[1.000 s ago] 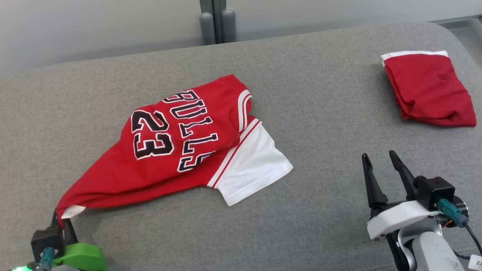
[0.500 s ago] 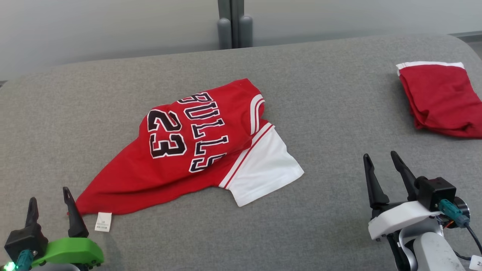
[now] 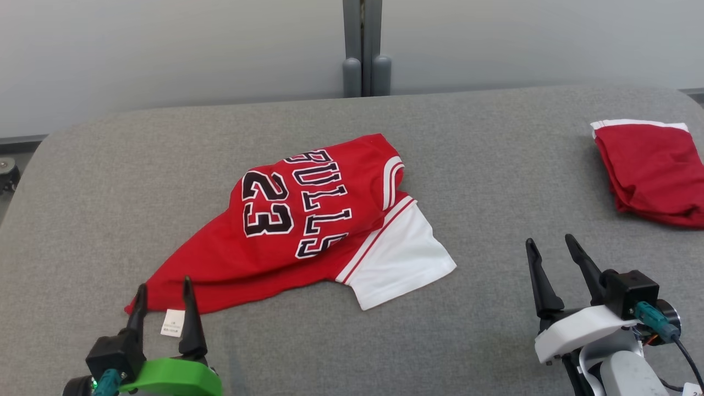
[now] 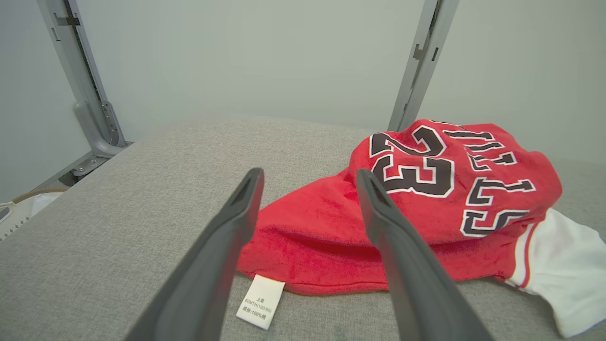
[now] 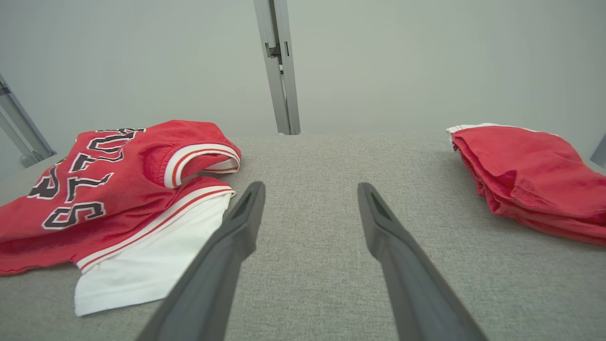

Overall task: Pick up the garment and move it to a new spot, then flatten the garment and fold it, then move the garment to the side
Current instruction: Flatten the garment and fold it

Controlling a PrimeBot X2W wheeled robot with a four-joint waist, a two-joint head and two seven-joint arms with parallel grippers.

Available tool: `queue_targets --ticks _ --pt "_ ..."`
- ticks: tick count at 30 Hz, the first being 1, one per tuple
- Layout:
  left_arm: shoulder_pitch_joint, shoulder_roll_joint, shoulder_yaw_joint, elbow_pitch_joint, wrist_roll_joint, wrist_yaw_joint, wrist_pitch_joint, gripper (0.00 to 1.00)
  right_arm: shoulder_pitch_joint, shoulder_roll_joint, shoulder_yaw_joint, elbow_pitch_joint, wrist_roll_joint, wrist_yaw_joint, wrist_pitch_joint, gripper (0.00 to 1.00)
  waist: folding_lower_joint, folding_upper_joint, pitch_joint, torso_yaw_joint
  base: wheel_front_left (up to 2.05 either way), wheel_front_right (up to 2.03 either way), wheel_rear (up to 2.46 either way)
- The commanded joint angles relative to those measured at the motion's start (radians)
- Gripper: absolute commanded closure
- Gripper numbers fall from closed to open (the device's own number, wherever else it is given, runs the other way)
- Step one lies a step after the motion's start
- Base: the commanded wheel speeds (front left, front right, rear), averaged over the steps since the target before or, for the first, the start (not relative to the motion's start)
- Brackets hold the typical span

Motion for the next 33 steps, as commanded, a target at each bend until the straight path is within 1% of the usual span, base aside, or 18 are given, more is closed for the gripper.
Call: queue_targets --ticks 1,6,12,15,19,28,33 --pt "0.007 -0.009 -0.009 0.008 0.010 -0.012 0.000 0.00 0.019 -0.003 0.001 0.005 0.004 -0.002 -0.004 0.00 0.0000 0.0000 -0.015 0.010 0.00 0.00 0.00" --pt "0.009 -0.030 -0.036 0.032 0.010 -0.034 0.000 0.00 0.028 -0.003 0.014 0.014 0.012 -0.002 -0.004 0.00 0.0000 0.0000 -0.031 0.019 0.00 0.00 0.00" --pt "-0.012 -0.039 -0.067 0.053 0.017 -0.048 0.000 0.00 -0.017 -0.003 0.056 0.054 -0.034 -0.002 -0.004 0.00 0.0000 0.0000 -0.022 0.053 0.00 0.00 0.00" --pt "-0.030 -0.041 -0.075 0.052 0.017 -0.048 0.000 0.00 -0.088 -0.004 0.085 0.127 -0.074 -0.002 0.000 0.00 0.0000 0.0000 -0.002 0.083 0.00 0.00 0.00" --pt "-0.048 -0.042 -0.086 0.048 0.013 -0.047 0.000 0.00 -0.220 -0.003 0.099 0.244 -0.125 -0.002 0.067 0.00 0.0000 0.0000 0.033 0.132 0.00 0.00 0.00" --pt "-0.082 -0.043 -0.140 0.047 -0.046 -0.022 -0.001 0.00 -0.476 -0.005 0.078 0.516 -0.256 -0.002 0.238 0.00 0.0000 0.0000 0.093 0.243 0.00 0.00 0.00" --pt "-0.094 -0.043 -0.157 0.048 -0.060 -0.012 0.000 0.00 -0.554 -0.022 0.059 0.631 -0.297 -0.002 0.284 0.00 0.0000 0.0000 0.114 0.280 0.00 0.00 0.00"
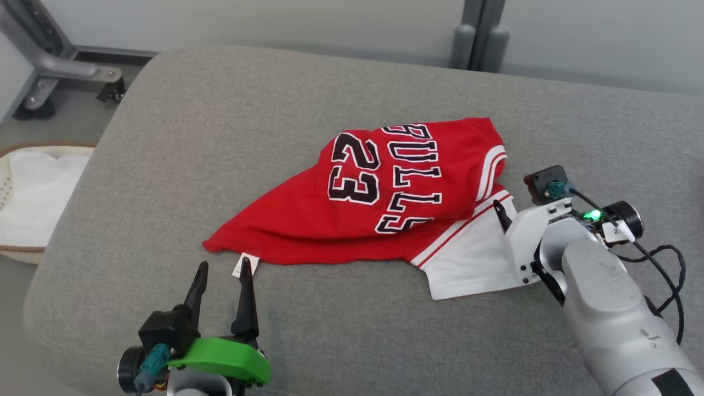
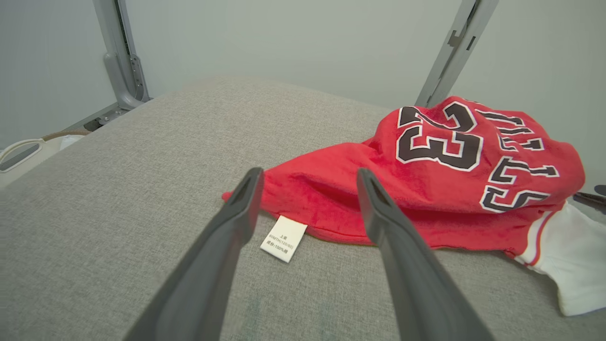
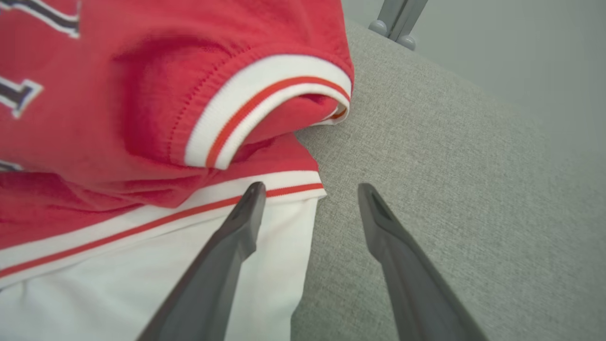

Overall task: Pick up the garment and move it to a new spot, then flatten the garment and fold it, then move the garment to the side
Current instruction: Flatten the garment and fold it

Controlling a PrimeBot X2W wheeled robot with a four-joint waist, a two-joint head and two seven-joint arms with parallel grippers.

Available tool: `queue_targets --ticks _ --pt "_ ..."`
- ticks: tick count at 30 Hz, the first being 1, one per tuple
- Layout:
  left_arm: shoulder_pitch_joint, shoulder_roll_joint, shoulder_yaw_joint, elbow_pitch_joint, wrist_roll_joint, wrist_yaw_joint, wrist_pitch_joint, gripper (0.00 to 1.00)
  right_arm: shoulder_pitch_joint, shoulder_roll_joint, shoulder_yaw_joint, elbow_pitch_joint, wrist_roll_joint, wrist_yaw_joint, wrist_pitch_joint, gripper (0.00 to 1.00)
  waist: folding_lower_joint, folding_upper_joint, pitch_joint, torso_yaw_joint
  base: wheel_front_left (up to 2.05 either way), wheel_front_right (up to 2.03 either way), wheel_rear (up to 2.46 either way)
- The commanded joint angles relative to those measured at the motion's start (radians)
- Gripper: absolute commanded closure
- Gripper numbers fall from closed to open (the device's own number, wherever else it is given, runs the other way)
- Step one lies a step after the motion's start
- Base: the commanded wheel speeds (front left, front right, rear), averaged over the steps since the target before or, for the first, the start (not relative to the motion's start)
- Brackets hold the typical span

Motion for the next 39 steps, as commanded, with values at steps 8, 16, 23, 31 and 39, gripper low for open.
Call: queue_targets --ticks 8,16,23,31,39 --pt "-0.032 0.001 -0.007 -0.018 -0.020 0.017 0.000 0.00 -0.094 -0.012 -0.045 0.147 -0.039 -0.002 0.013 0.00 0.0000 0.0000 0.070 0.054 0.00 0.00 0.00" --pt "-0.047 0.001 0.001 -0.035 -0.011 0.021 0.000 0.00 -0.139 0.000 -0.048 0.227 -0.016 -0.002 -0.010 1.00 0.0000 0.0000 0.089 0.030 0.00 0.00 0.00" --pt "-0.047 0.001 0.027 -0.048 0.009 0.019 0.000 0.00 -0.177 -0.014 -0.108 0.233 0.002 -0.002 -0.089 1.00 0.0000 0.0000 0.094 -0.025 0.00 0.00 0.00" --pt "-0.048 0.001 0.050 -0.049 0.026 0.006 0.000 0.00 -0.118 -0.052 -0.245 0.222 0.013 -0.002 -0.167 1.00 0.0000 0.0000 0.081 -0.110 0.00 0.00 0.00" --pt "-0.055 0.002 0.059 -0.018 0.041 -0.010 0.000 0.00 -0.054 -0.039 -0.327 0.195 0.007 -0.002 -0.221 1.00 0.0000 0.0000 0.079 -0.185 0.00 0.00 0.00"
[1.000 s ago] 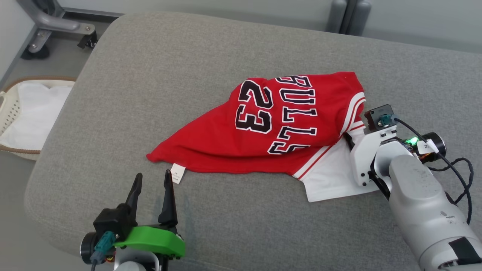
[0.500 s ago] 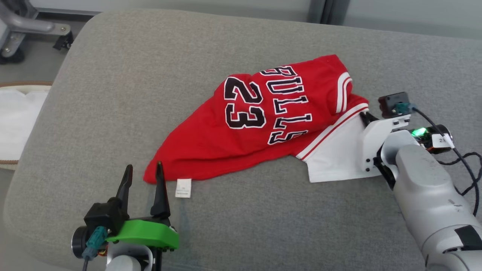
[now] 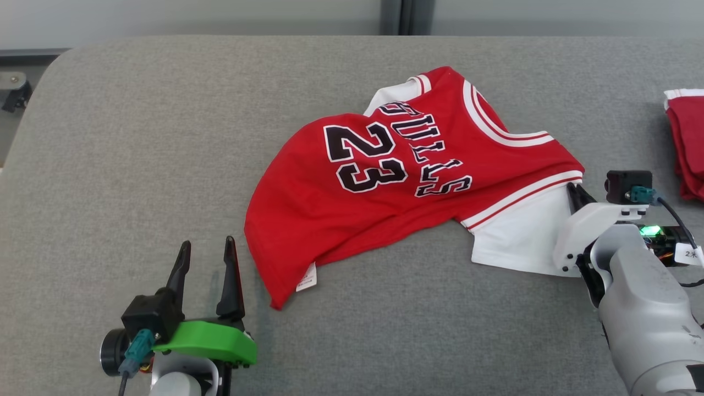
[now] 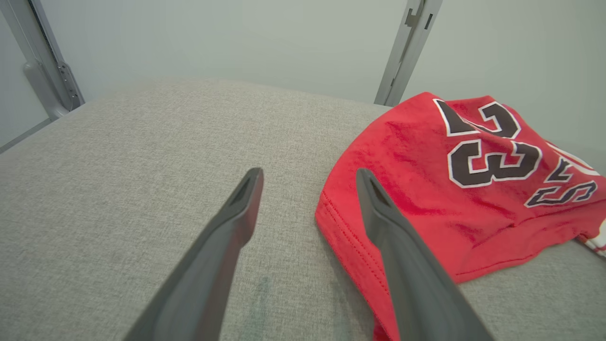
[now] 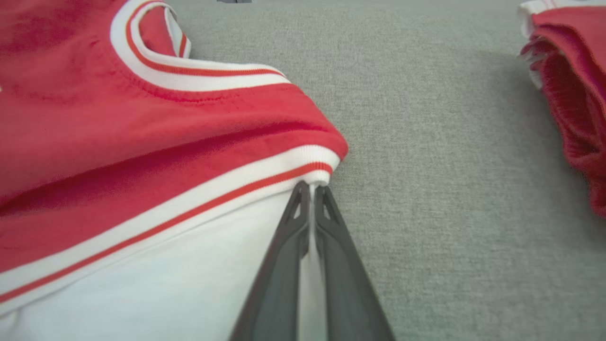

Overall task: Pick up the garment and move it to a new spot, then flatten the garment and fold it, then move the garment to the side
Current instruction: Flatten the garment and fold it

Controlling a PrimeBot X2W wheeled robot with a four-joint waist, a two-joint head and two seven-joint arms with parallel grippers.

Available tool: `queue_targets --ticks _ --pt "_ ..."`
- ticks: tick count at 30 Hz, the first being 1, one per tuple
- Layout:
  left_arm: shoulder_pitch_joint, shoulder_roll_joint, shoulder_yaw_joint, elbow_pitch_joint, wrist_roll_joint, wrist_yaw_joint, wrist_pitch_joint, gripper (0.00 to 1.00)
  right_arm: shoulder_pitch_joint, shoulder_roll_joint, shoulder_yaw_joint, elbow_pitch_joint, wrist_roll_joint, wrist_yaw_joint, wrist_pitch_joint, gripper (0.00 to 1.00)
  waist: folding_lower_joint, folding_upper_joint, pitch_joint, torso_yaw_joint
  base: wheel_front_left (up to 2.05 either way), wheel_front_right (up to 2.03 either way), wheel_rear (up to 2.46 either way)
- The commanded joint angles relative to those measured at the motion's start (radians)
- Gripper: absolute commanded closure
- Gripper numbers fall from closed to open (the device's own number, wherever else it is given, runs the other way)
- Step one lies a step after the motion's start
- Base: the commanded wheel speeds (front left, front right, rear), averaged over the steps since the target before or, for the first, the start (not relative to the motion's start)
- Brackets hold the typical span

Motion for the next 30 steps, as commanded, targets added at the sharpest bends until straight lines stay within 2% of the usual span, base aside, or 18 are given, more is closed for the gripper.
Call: queue_targets --ticks 1,6,7,8,9,13,18,25,30 --pt "-0.016 0.003 0.007 0.010 0.005 -0.005 0.000 0.00 0.017 -0.001 -0.009 -0.010 -0.003 -0.002 -0.009 1.00 0.0000 0.0000 -0.003 -0.034 0.00 0.00 0.00" --pt "-0.030 0.003 0.007 0.072 -0.027 -0.026 0.000 0.00 0.030 0.004 -0.023 -0.037 -0.015 -0.002 -0.018 0.99 0.0000 0.0000 -0.005 -0.058 0.00 0.00 0.00" --pt "-0.032 0.002 0.004 0.088 -0.043 -0.033 0.000 0.00 0.032 0.006 -0.024 -0.041 -0.016 -0.002 -0.018 0.82 0.0000 0.0000 -0.006 -0.061 0.00 0.00 0.00" --pt "-0.037 0.003 0.000 0.107 -0.062 -0.041 0.000 0.00 0.034 0.009 -0.025 -0.051 -0.017 -0.002 -0.023 0.15 0.0000 0.0000 -0.007 -0.064 0.00 0.00 0.00" --pt "-0.043 0.003 -0.005 0.126 -0.080 -0.048 0.000 0.00 0.036 0.011 -0.026 -0.059 -0.016 -0.002 -0.028 0.00 0.0000 0.0000 -0.009 -0.066 0.00 0.00 0.00" --pt "-0.080 0.003 -0.038 0.217 -0.159 -0.076 0.015 0.00 0.050 0.023 -0.013 -0.091 -0.006 -0.002 -0.039 0.00 0.0000 0.0000 -0.014 -0.078 0.00 0.00 0.00" --pt "-0.133 0.010 -0.061 0.311 -0.202 -0.096 0.074 0.00 0.078 0.032 0.022 -0.160 0.019 -0.002 -0.053 0.00 0.0000 0.0000 -0.014 -0.101 0.00 0.00 0.00" --pt "-0.237 0.076 -0.088 0.384 -0.140 -0.088 0.074 0.00 0.126 0.039 0.096 -0.309 0.067 -0.002 -0.060 0.00 0.0000 0.0000 0.011 -0.142 0.00 0.00 0.00" --pt "-0.328 0.129 -0.127 0.456 -0.085 -0.095 0.104 0.00 0.165 0.042 0.151 -0.423 0.111 -0.002 -0.024 0.00 0.0000 0.0000 0.037 -0.171 0.00 0.00 0.00"
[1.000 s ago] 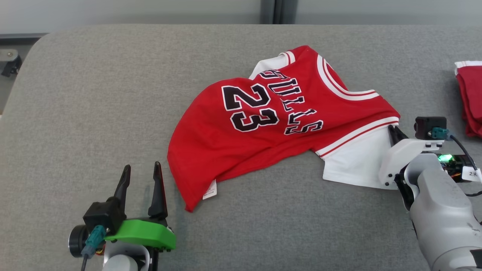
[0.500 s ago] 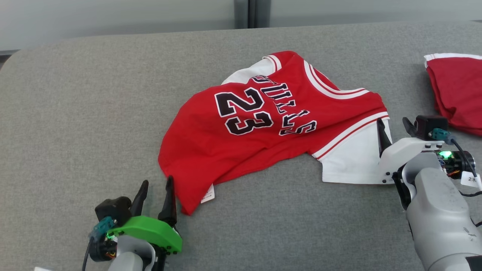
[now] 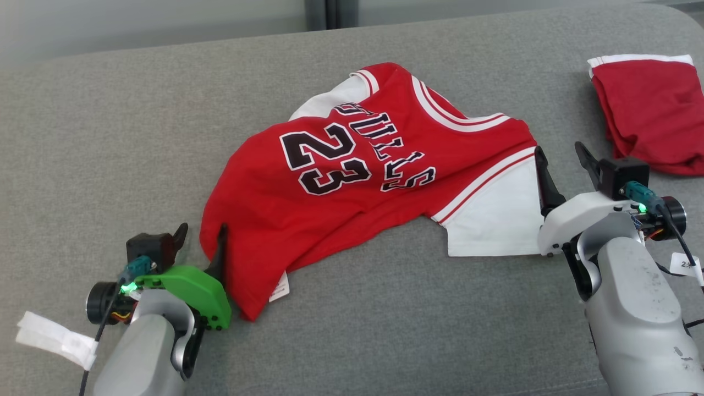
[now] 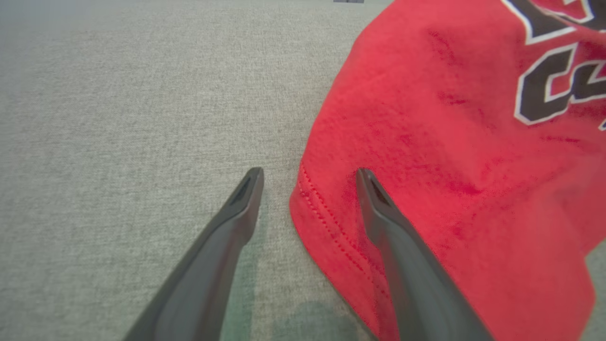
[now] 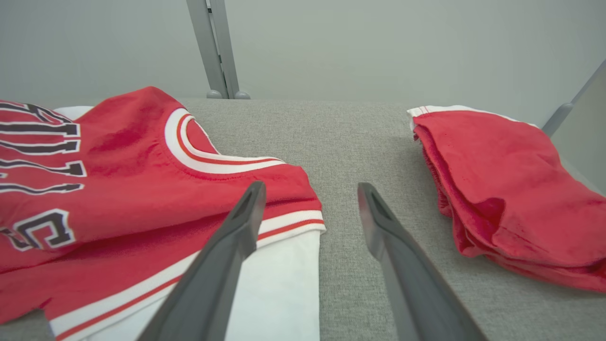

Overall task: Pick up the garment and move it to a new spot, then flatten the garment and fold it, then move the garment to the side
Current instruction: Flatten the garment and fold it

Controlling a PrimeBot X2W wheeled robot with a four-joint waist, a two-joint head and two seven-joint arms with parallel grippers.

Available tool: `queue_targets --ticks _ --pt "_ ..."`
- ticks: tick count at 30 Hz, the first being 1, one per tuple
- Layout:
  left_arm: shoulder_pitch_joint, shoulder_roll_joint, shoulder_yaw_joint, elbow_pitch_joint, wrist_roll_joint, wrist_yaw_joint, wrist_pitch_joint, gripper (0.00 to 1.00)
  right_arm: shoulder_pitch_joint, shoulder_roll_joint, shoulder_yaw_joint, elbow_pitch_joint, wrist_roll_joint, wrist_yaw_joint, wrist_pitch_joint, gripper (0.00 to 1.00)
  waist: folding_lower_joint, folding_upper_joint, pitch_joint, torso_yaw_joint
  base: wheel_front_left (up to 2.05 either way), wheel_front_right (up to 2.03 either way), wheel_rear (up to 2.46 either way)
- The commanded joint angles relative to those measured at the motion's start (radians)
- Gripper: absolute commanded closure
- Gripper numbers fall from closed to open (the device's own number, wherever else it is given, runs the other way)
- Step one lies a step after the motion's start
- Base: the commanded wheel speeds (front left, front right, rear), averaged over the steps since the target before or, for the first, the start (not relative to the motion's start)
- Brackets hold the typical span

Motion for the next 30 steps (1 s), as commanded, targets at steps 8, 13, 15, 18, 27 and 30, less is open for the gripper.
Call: queue_targets --ticks 8,13,15,18,27,30 --pt "-0.088 0.040 -0.055 0.070 0.020 -0.017 0.017 1.00 0.088 -0.007 0.031 -0.170 0.056 -0.002 0.058 0.00 0.0000 0.0000 0.042 -0.040 0.00 0.00 0.00" --pt "-0.121 0.057 -0.062 0.071 0.034 -0.013 -0.028 1.00 0.129 -0.006 0.025 -0.247 0.066 -0.002 0.084 0.00 0.0000 0.0000 0.050 -0.045 0.00 0.00 0.00" --pt "-0.135 0.064 -0.064 0.069 0.048 -0.001 -0.047 1.00 0.139 -0.005 0.025 -0.271 0.067 -0.002 0.092 0.00 0.0000 0.0000 0.054 -0.047 0.00 0.00 0.00" --pt "-0.164 0.082 -0.068 0.067 0.075 0.020 -0.069 1.00 0.151 -0.002 0.030 -0.298 0.070 -0.002 0.101 0.00 0.0000 0.0000 0.060 -0.051 0.00 0.00 0.00" --pt "-0.259 0.123 -0.089 0.081 0.150 0.059 -0.102 1.00 0.166 0.002 0.047 -0.344 0.072 -0.002 0.112 0.00 0.0000 0.0000 0.072 -0.069 0.00 0.00 0.00" --pt "-0.275 0.122 -0.090 0.080 0.162 0.057 -0.103 1.00 0.171 0.003 0.050 -0.349 0.073 -0.002 0.108 0.00 0.0000 0.0000 0.069 -0.072 0.00 0.00 0.00"
